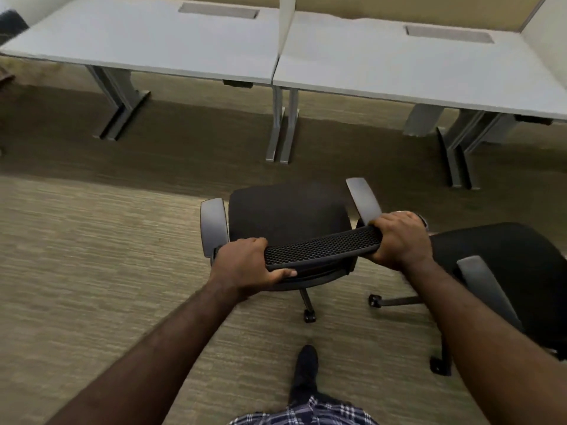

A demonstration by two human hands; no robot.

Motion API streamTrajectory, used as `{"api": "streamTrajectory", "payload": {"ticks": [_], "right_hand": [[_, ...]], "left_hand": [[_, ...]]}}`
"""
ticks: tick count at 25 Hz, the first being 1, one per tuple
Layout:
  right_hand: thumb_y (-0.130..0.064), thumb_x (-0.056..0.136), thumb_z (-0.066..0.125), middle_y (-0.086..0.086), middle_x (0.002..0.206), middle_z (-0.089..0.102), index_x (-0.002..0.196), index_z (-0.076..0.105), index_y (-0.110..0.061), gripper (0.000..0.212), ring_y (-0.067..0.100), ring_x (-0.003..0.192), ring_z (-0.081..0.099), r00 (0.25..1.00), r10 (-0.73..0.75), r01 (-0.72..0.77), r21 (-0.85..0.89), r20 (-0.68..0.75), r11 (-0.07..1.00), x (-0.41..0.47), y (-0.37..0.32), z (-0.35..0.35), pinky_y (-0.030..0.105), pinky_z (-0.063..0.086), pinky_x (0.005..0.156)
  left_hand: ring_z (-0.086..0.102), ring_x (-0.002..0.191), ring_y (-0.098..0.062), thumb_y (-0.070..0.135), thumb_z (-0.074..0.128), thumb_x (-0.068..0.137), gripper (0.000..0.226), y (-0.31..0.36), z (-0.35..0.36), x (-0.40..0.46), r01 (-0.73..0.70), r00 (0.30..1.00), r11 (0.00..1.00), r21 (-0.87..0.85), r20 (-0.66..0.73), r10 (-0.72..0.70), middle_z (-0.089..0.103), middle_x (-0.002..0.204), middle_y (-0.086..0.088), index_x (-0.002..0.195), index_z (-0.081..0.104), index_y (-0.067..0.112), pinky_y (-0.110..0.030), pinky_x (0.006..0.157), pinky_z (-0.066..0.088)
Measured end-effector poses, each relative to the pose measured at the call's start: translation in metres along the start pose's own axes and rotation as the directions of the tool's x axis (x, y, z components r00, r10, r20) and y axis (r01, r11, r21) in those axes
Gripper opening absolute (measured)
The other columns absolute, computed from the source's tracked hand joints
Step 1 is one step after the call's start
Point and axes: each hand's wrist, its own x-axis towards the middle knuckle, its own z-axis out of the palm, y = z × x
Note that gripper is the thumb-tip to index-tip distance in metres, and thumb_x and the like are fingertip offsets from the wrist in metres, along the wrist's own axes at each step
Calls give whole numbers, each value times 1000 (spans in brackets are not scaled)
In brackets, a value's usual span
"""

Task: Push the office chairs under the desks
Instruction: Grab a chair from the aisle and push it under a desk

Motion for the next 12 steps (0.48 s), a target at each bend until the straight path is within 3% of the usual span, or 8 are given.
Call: {"api": "streamTrajectory", "payload": {"ticks": [9, 12], "right_hand": [[-71, 64, 65, -2, 101, 70, 101, 68, -26, 58, 24, 102, 61, 989, -144, 144, -17, 38, 989, 156, 14, -11, 42, 40, 99], [-75, 60, 52, -1, 101, 70, 100, 69, -25, 66, 26, 101, 62, 984, -174, 174, -13, 26, 985, 206, 6, -10, 44, 42, 98]], "left_hand": [[62, 78, -19, 99, 25, 62, 84, -34, -6, 100, 99, 994, 995, 18, -58, -98, 65, 85, 5, 88, 56, 26, -32, 56, 39], [62, 79, -20, 98, 25, 63, 83, -59, -9, 130, 121, 990, 992, 20, -75, -119, 65, 86, 3, 87, 56, 24, -32, 57, 39]]}}
